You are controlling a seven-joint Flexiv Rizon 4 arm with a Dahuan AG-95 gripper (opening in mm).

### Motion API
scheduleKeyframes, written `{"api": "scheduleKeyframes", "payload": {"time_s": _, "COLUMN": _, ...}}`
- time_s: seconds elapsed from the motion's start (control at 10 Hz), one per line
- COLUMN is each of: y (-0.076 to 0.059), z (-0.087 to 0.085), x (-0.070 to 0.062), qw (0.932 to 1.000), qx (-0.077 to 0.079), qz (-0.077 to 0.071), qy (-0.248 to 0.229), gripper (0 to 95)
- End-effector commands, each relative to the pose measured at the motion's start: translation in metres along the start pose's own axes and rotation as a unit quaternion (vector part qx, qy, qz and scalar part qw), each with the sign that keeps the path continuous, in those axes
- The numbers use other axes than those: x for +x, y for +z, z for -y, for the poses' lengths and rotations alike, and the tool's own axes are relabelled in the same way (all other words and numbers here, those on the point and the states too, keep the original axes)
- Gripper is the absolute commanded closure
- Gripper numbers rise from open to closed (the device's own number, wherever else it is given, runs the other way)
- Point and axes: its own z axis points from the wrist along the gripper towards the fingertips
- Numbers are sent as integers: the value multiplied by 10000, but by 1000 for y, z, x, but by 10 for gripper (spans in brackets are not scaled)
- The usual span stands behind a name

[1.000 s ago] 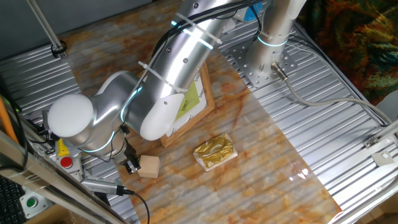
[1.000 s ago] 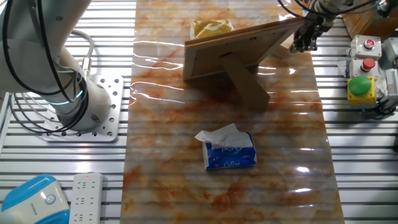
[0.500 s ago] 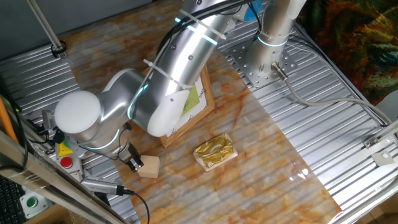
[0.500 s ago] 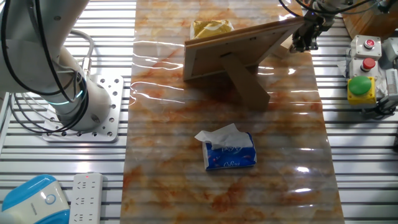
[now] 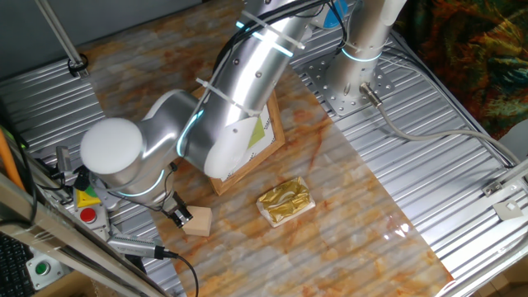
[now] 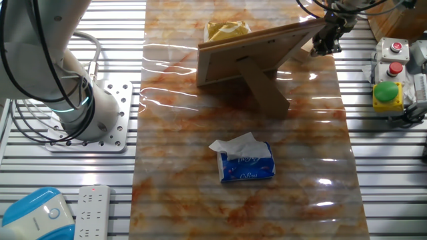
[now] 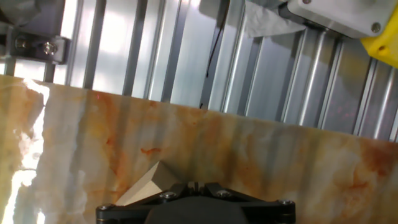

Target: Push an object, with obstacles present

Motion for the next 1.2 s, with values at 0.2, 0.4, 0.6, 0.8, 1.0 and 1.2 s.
{"api": "scheduleKeyframes", "payload": {"time_s": 0.2, "y": 1, "z": 0, "x": -2, "qw": 10000, "qx": -10, "qz": -31, "qy": 7, "gripper": 950}}
{"api": "scheduleKeyframes", "payload": {"time_s": 0.4, "y": 0, "z": -1, "x": -2, "qw": 10000, "qx": -23, "qz": -37, "qy": 32, "gripper": 950}}
{"api": "scheduleKeyframes", "payload": {"time_s": 0.6, "y": -1, "z": -1, "x": -2, "qw": 10000, "qx": -46, "qz": -62, "qy": 60, "gripper": 950}}
{"api": "scheduleKeyframes", "payload": {"time_s": 0.8, "y": -2, "z": -1, "x": -2, "qw": 9999, "qx": -60, "qz": -66, "qy": 73, "gripper": 950}}
{"api": "scheduleKeyframes", "payload": {"time_s": 1.0, "y": -3, "z": -3, "x": -3, "qw": 9999, "qx": -75, "qz": -72, "qy": 136, "gripper": 950}}
{"api": "scheduleKeyframes", "payload": {"time_s": 1.2, "y": -2, "z": -8, "x": -4, "qw": 9997, "qx": -62, "qz": -78, "qy": 222, "gripper": 950}}
